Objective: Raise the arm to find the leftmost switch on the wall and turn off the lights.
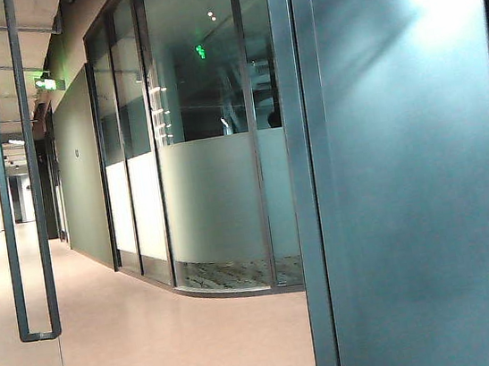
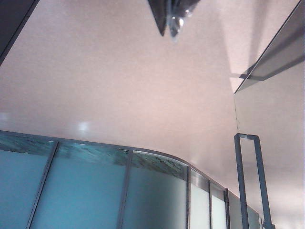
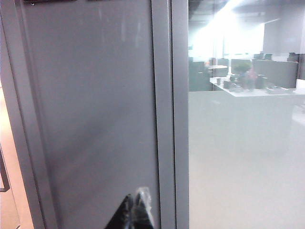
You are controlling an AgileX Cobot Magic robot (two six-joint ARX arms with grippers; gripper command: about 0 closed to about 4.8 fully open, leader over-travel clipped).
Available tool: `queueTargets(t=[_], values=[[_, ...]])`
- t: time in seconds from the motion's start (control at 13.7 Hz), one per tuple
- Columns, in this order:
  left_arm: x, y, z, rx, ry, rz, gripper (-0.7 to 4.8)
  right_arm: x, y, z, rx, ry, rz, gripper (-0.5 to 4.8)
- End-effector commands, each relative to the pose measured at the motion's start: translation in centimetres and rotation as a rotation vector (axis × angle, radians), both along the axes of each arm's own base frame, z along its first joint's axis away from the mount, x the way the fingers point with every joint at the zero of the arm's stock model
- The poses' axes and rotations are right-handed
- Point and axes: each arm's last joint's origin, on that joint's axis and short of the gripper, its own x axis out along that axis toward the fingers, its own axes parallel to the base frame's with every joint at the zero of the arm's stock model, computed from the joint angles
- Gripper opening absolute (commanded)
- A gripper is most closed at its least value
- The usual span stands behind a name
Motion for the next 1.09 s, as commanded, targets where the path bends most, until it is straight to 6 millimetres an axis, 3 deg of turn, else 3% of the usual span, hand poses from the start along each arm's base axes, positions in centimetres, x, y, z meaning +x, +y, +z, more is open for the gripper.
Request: queueTargets(t=[0.07, 0.66, 0.8, 1.09], values=[[0.0, 0.0, 0.1, 0.003, -0.008, -0.003, -0.05, 0.0, 0.0, 0.1, 0.007, -0.01, -0.003, -0.01], [0.0, 0.0, 0.1, 0.003, -0.008, -0.003, -0.05, 0.0, 0.0, -0.2, -0.009, 0.019, -0.005, -0.01], [0.0, 0.0, 0.1, 0.003, -0.008, -0.003, -0.05, 1.0, 0.3, -1.4, -0.06, 0.065, -0.022, -0.01], [0.0, 0.0, 0.1, 0.003, -0.008, -0.003, -0.05, 5.0, 0.6, -7.1, -0.06, 0.177, -0.143, -0.01]])
